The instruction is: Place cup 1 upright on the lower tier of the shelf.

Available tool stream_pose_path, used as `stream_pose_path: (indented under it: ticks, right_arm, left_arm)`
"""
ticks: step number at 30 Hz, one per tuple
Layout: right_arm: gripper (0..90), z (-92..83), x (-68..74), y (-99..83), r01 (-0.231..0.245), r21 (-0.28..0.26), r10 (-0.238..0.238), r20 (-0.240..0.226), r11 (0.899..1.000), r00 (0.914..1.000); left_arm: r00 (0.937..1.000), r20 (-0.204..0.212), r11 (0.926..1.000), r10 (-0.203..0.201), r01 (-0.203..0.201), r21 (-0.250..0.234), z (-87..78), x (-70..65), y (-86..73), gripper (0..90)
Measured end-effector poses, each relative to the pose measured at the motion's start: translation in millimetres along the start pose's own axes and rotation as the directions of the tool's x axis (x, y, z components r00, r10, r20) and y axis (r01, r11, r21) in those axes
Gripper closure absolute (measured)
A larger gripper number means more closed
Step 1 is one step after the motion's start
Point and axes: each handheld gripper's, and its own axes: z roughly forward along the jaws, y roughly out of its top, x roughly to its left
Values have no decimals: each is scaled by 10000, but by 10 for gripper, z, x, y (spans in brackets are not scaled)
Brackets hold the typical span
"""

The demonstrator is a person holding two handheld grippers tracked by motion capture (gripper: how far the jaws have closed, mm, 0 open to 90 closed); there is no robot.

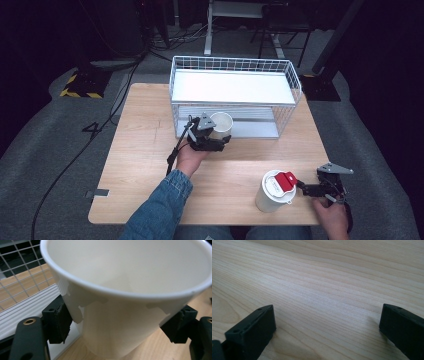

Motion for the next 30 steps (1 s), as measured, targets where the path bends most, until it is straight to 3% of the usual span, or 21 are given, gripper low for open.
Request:
stream_pose_path:
  ticks: [3,7,19,30]
  right_arm:
    - [9,0,1,0,6,-4,-6,-2,10000,10000]
    - [12,-1,2,-1,20,-18,-20,-10,10000,10000]
    - [14,-2,5,-1,40,-24,-40,-48,10000,10000]
    - [13,-2,5,0,36,-22,-37,-47,10000,10000]
  left_arm:
    - [9996,-174,9998,-216,216,7,75,11,-4,222]
    - [9994,-348,10000,-40,43,70,155,24,-7,222]
    - [9944,-1020,9997,-258,251,-79,399,114,20,221]
    - [9898,-1353,9990,-438,432,-76,573,147,-10,221]
